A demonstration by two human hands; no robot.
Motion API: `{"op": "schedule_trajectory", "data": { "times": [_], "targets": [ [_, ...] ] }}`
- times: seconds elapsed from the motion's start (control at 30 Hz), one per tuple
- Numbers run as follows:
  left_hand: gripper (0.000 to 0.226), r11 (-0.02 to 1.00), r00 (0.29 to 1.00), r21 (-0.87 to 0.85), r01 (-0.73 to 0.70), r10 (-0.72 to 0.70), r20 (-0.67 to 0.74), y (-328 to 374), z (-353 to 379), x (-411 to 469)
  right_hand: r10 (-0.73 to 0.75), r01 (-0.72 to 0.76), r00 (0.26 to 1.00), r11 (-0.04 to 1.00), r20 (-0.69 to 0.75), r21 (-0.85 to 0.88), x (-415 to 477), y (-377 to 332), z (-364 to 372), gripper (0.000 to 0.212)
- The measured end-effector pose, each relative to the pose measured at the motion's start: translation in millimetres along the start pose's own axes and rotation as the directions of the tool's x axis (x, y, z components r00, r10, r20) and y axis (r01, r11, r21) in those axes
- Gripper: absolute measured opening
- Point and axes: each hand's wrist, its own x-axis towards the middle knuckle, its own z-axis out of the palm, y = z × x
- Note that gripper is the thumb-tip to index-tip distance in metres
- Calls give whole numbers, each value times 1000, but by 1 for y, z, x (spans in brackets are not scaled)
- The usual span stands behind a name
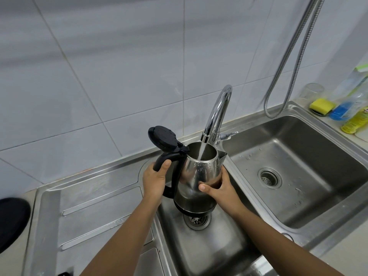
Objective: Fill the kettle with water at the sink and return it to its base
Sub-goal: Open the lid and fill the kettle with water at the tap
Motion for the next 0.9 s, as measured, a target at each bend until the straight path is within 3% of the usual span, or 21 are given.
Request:
{"op": "schedule_trajectory", "data": {
  "times": [0.43, 0.53, 0.6, 0.67, 0.7, 0.8, 0.9],
  "targets": [
    [48, 1000, 1000, -29, 5, -5, -6, -2, -5, -4, -8, 8, 999, 1000, 34, -10, 2, 1, 0, 123],
    [52, 999, 1000, -42, 0, -1, -22, -1, -9, -3, 3, -3, 998, 1000, 65, -2, -1, -4, -3, 103],
    [52, 999, 1000, -44, -10, 8, -27, -1, -13, -2, 26, -23, 998, 999, 58, -45, -5, -14, -6, 75],
    [48, 999, 1000, -49, -14, 13, -23, 1, -17, -1, -27, 26, 1000, 998, -12, -60, 1, -25, -14, 40],
    [44, 999, 1000, -52, -13, 12, -21, 2, -19, -1, -54, 44, 994, 994, -96, -100, 10, -33, -21, 36],
    [36, 999, 1000, -54, 2, -4, -31, -1, -23, -1, -68, -13, 964, 953, -255, -303, 52, -51, -48, 68],
    [48, 999, 998, -54, 0, -3, -59, -7, -28, -1, 3, -70, 964, 967, -266, -245, 94, -59, -60, 85]
  ]
}}
